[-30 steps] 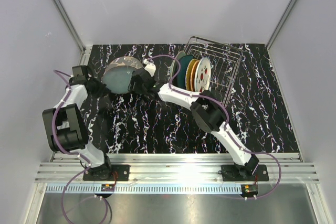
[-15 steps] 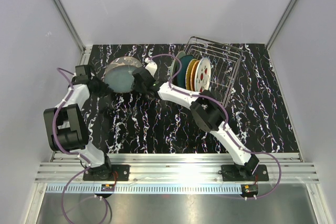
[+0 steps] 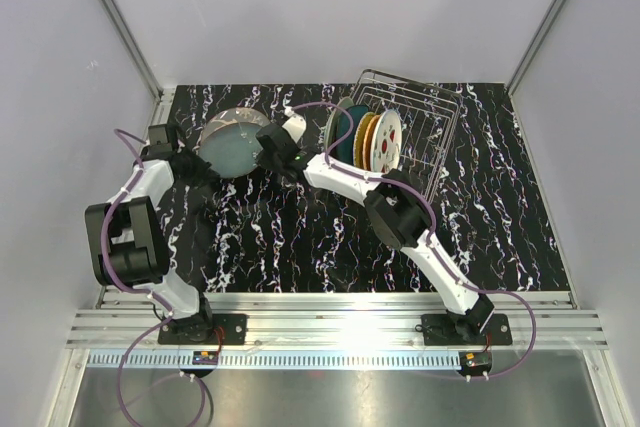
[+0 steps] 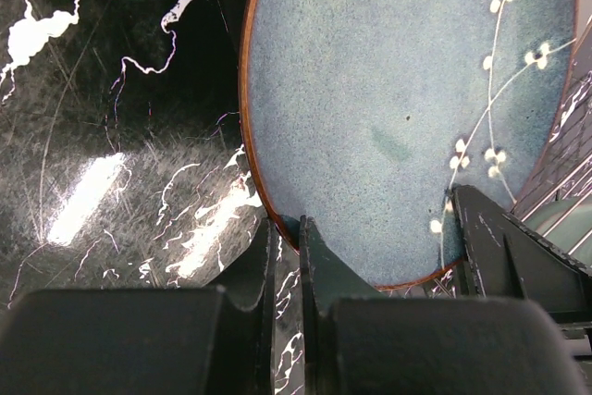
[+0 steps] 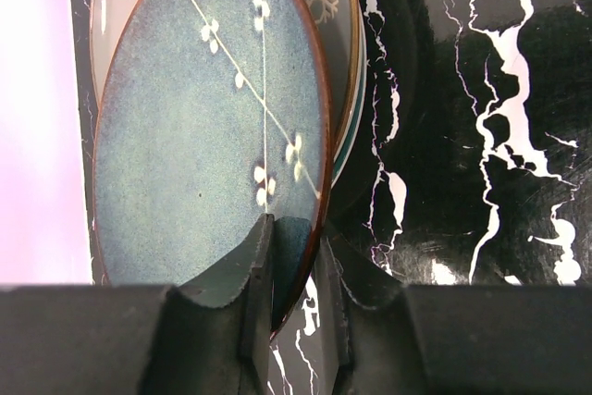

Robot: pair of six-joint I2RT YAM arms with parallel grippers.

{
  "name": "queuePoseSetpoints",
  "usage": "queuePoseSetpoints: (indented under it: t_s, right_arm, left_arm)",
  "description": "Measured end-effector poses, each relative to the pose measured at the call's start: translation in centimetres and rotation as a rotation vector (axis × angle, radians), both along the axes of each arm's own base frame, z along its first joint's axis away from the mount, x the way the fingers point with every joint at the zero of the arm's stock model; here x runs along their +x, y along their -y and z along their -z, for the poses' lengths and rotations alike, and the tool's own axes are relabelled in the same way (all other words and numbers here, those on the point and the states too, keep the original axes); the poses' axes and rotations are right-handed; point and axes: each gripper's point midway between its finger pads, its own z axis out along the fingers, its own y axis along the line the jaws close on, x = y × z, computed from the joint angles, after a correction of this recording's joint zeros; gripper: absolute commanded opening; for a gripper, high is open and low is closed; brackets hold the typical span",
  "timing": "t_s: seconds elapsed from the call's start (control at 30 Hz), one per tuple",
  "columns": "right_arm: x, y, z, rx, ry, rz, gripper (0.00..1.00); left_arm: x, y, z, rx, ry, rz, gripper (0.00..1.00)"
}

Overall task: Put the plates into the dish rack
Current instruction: Pass the plate from the left arm to the right

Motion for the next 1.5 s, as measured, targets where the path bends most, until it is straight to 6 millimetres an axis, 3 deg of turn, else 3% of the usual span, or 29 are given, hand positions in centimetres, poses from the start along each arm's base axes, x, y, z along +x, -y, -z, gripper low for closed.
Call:
queuePoseSetpoints:
  t_s: [0.2, 0.53, 0.77, 0.97, 1.07, 1.27, 1.37, 1.4, 1.5]
  right_arm:
    - [0.4, 0.3, 0.0, 0.002, -0.001, 0.007, 0.03]
    - [1.0, 0.9, -0.9, -0.023, 0.028, -0.001, 0.0]
    - [2.2, 2.0, -3.5, 0.019, 0.095, 0.008, 0.0]
    - [3.0, 3.1, -4.8, 0.084, 0.101, 0.022, 0.0]
    - [3.5, 3.7, -4.4, 0.091, 0.086, 0.032, 0.0]
    - [4.1, 4.4, -4.1, 0.122, 0.057, 0.048, 0.0]
    - [4.2, 4.5, -4.1, 0.136, 0.044, 0.049, 0.0]
    - [4.2, 4.5, -4.2, 0.139, 0.043, 0.048, 0.0]
    - [4.3, 4.6, -4.3, 0.141, 0.033, 0.042, 0.0]
  left_arm:
    - [0.0, 0.3, 0.0, -0.001, 0.001, 0.01, 0.05]
    - [0.1, 1.0, -0.3, 0.01, 0.01, 0.062, 0.0]
    - [0.1, 3.4, -0.9, -0.007, 0.043, 0.185, 0.0]
    - [0.1, 4.1, -1.2, -0.029, 0.057, 0.216, 0.01]
    - [0.1, 4.2, -1.2, -0.035, 0.061, 0.226, 0.05]
    - [0.1, 4.2, -1.9, -0.026, 0.083, 0.231, 0.24]
    - [0.2, 3.5, -3.7, 0.017, 0.13, 0.214, 0.34]
    - [0.2, 3.3, -4.4, 0.032, 0.15, 0.206, 0.43]
    - [0.3, 2.0, -7.2, 0.091, 0.228, 0.162, 0.51]
